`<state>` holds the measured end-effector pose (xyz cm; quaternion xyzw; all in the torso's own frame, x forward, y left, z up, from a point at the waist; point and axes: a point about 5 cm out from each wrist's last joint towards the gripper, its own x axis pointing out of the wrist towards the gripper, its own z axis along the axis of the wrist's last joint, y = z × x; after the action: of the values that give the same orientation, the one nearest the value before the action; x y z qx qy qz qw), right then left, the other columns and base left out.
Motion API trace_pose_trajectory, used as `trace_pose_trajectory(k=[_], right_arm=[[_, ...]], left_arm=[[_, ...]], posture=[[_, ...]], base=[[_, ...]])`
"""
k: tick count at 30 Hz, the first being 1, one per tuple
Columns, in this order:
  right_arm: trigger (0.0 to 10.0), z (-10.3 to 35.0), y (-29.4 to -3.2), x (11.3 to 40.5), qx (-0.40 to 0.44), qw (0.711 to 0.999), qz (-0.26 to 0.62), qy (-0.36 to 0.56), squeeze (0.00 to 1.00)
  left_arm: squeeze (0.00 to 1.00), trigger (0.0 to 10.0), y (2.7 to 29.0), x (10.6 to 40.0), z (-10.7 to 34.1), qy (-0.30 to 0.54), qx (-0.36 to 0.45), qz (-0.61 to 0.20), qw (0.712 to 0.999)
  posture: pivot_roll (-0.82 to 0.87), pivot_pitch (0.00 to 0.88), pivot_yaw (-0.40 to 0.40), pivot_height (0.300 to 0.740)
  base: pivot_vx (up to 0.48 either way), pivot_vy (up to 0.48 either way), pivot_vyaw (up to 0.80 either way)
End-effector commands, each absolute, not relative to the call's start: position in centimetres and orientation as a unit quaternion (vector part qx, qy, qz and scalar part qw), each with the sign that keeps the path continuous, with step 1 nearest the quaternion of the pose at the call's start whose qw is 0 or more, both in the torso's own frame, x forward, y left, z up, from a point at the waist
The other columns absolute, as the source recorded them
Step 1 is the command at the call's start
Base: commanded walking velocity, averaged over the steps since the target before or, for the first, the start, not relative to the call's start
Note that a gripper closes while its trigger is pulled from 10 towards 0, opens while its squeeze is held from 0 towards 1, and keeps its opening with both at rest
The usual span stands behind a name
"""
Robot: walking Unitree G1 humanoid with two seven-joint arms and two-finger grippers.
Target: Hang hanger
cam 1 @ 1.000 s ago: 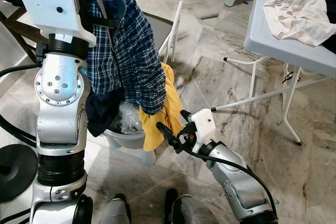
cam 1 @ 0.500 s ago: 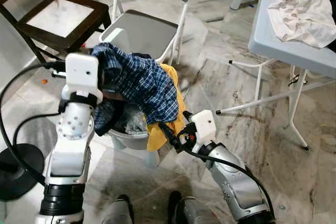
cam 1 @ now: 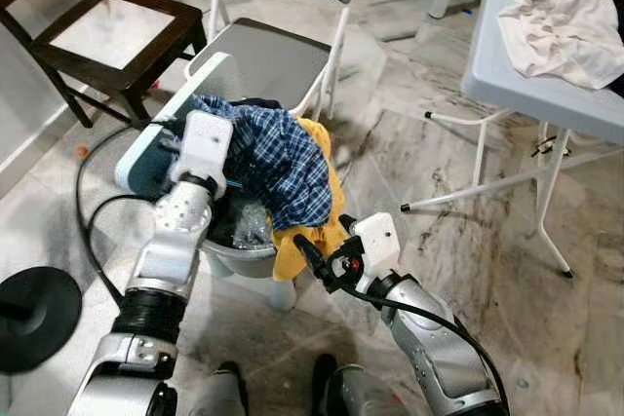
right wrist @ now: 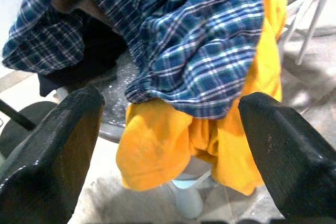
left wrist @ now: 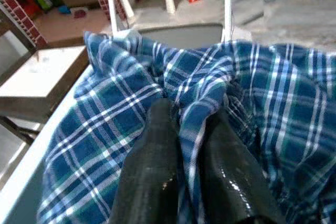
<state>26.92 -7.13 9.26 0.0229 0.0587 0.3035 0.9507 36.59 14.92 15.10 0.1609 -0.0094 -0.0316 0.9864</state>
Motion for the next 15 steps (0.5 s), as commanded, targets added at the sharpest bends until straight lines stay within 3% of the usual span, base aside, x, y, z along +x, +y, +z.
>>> trace_pose_trajectory(k=[1, 8, 9, 11, 13, 15], right_arm=[[10.0, 9.2, -7.8, 26.6, 0.018, 0.955, 0.289, 0.061, 0.0], [10.0, 8.9, -8.0, 26.0, 0.018, 0.956, 0.284, 0.067, 0.0], [10.0, 8.9, -7.7, 26.0, 0.017, 0.955, 0.289, 0.069, 0.0], [10.0, 8.9, -7.6, 26.1, 0.016, 0.954, 0.292, 0.068, 0.0], [10.0, 9.1, -7.5, 26.5, 0.012, 0.952, 0.299, 0.066, 0.0], [10.0, 9.3, -7.5, 26.7, 0.012, 0.951, 0.301, 0.065, 0.0]], left_arm=[[1.0, 10.0, 15.5, 37.0, 15.9, -0.032, 0.173, -0.007, 0.984], [1.0, 10.0, 19.1, 37.1, 17.4, -0.072, 0.201, 0.07, 0.974], [1.0, 10.0, 20.6, 37.0, 17.5, -0.078, 0.214, 0.092, 0.969], [1.0, 10.0, 21.5, 36.9, 17.4, -0.077, 0.225, 0.105, 0.965], [1.0, 10.0, 24.2, 36.0, 16.6, -0.056, 0.232, 0.14, 0.961], [1.0, 10.0, 24.7, 35.7, 16.2, -0.049, 0.236, 0.143, 0.96]], posture=[[0.03, 0.28, -0.057, 0.74], [0.03, 0.283, -0.06, 0.74], [0.05, 0.283, -0.067, 0.74], [0.05, 0.283, -0.067, 0.74], [0.07, 0.283, -0.076, 0.74], [0.07, 0.282, -0.081, 0.74]], base=[[0.0, 0.0, 0.0], [0.0, 0.0, 0.0], [0.0, 0.0, 0.0], [0.0, 0.0, 0.0], [0.0, 0.0, 0.0], [0.0, 0.0, 0.0]])
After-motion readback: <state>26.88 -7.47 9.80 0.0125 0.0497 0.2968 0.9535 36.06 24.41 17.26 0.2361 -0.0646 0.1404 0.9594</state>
